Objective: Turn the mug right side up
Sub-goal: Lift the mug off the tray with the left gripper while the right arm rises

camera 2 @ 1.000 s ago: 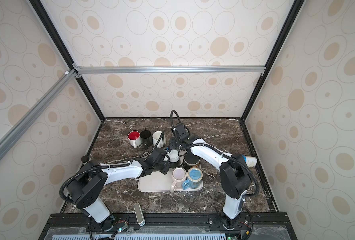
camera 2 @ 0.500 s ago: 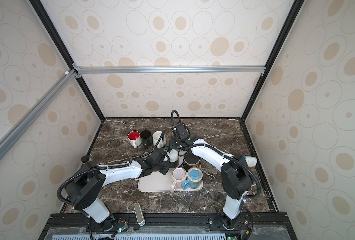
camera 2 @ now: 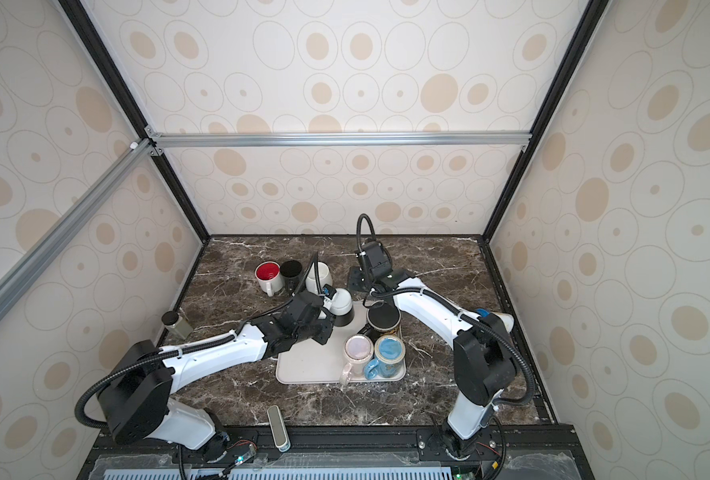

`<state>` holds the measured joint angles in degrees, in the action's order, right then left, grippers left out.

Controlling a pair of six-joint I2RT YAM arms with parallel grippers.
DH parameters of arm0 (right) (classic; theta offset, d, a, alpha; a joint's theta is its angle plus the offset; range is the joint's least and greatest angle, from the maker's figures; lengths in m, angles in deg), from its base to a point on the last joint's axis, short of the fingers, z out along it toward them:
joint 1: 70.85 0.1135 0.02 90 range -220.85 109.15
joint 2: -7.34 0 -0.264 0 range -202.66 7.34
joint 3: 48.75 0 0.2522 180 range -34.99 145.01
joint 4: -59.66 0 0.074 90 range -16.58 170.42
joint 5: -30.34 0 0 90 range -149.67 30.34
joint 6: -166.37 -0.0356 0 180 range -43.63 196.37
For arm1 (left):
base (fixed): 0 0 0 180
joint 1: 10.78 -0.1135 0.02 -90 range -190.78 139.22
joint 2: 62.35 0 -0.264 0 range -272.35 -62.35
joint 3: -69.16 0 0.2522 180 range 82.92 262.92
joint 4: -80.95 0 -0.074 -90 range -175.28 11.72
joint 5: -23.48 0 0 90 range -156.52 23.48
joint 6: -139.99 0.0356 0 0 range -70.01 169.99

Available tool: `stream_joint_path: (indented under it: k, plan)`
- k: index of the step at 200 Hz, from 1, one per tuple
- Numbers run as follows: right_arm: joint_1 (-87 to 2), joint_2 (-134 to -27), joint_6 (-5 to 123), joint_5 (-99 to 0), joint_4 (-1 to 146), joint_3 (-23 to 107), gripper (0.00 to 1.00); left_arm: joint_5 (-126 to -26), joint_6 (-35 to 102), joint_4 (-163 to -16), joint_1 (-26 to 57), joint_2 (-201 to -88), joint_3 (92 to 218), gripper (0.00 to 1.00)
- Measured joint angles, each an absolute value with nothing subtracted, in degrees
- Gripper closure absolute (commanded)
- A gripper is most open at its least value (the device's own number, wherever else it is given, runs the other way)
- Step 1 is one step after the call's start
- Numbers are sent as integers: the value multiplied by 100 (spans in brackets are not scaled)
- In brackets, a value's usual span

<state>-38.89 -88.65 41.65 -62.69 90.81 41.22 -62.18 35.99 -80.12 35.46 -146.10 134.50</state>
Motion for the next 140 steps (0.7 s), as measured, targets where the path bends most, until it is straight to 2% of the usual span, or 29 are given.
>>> stream_joint_path:
  k: [84, 113, 140]
  plan:
    - [-4098, -8089, 4132, -7004, 8711, 3575, 81, -5733, 3525, -8040, 3554, -13847, 13369, 100]
    - [-4101, -8071, 4169, -6958, 8525, 3473, 78, -5790, 3426, -8204, 3480, -13477, 13369, 100]
    - [-4101, -8063, 4217, -6743, 8241, 3348, 71, -6092, 3260, -8352, 3283, -13193, 13369, 100]
